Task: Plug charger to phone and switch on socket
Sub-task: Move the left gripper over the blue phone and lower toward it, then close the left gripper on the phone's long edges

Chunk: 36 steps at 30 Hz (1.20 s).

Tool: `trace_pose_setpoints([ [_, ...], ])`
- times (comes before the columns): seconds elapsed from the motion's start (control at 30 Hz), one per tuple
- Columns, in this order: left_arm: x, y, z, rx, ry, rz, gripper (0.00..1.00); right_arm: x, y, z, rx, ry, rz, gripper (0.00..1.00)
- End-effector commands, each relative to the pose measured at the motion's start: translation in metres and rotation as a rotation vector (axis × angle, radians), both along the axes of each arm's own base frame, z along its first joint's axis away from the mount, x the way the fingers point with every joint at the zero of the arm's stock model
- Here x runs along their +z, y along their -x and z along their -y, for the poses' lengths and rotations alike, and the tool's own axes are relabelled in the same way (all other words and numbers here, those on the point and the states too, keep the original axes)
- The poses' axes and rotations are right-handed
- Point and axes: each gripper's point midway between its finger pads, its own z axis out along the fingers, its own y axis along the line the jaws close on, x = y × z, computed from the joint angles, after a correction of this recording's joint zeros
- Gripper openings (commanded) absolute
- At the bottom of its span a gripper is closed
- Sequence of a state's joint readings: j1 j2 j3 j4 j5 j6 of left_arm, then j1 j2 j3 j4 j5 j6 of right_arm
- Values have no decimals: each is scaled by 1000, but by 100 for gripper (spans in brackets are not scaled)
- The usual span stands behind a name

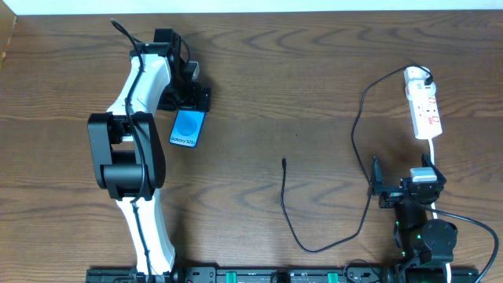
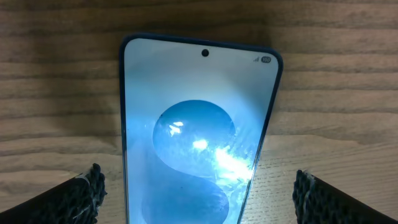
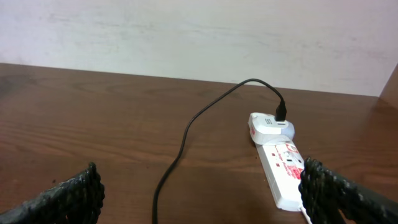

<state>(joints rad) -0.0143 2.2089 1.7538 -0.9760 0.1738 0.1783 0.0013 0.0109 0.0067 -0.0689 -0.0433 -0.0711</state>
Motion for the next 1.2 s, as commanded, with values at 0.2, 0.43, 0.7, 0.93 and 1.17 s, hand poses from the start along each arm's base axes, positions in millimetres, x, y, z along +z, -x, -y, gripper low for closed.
trace_pose_setpoints([
  [0.2, -17, 9, -3, -2, -15, -29, 98, 0, 0, 0, 0, 13, 1, 99],
  [0.43, -19, 8, -11, 0, -57, -22, 98, 0, 0, 0, 0, 13, 1, 99],
  [0.7, -21, 5, -14, 1, -78, -7, 98, 0, 0, 0, 0, 13, 1, 99],
  [0.93, -27, 10, -14, 1, -78, -23, 98, 0, 0, 0, 0, 13, 1, 99],
  [1.17, -40, 22, -14, 0, -78, -50, 98, 0, 0, 0, 0, 13, 1, 99],
])
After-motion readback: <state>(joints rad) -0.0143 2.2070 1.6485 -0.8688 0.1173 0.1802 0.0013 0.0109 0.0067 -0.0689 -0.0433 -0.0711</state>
